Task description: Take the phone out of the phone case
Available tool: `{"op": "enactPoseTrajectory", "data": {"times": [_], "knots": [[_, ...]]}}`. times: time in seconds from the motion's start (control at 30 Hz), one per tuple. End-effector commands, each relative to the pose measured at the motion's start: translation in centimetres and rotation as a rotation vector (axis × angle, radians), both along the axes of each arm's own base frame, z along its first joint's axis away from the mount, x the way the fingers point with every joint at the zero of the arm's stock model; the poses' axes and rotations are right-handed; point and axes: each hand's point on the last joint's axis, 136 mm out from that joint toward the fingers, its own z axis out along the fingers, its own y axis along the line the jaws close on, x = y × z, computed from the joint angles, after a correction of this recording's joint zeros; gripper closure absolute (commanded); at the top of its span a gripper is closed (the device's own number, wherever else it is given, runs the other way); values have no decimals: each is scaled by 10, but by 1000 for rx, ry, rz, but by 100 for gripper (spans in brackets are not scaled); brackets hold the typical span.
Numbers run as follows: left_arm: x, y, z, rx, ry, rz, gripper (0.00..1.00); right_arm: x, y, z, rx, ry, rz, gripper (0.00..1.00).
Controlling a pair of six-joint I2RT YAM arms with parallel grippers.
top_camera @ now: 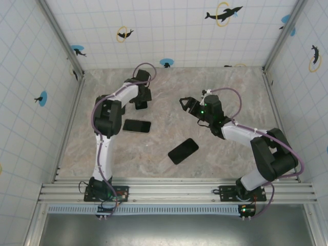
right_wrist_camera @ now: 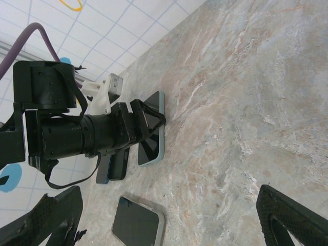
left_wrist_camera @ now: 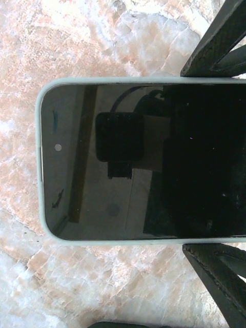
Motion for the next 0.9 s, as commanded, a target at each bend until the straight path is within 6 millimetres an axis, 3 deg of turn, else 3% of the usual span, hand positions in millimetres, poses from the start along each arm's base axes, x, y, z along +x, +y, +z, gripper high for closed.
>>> {"op": "enactPoseTrajectory", "data": {"times": [0.0,0.07,0.13,0.2,0.4,0.5,0.67,0.7,0.87], "knots": [[-50,6,-42,-1,205,-20,28,-2,-5,14,27,-40,-9,11],[-52,9,-47,-16,216,-8,33,-2,-8,13,27,-39,-15,11],[-49,10,-32,-33,184,-1,36,-2,-8,14,31,-40,-15,11],[-49,15,-33,-39,187,12,36,-2,-8,14,30,-42,-14,11],[-48,20,-32,-35,190,14,22,-2,-7,12,34,-38,-13,11],[-48,20,-34,-49,195,16,20,-2,-8,12,33,-36,-12,11],[-48,21,-40,-55,209,20,21,-3,-9,13,36,-37,-16,11],[-52,23,-55,-45,243,22,21,-3,-9,14,36,-38,-16,11],[-52,21,-63,-56,251,19,22,-2,-11,14,38,-38,-21,11]]}}
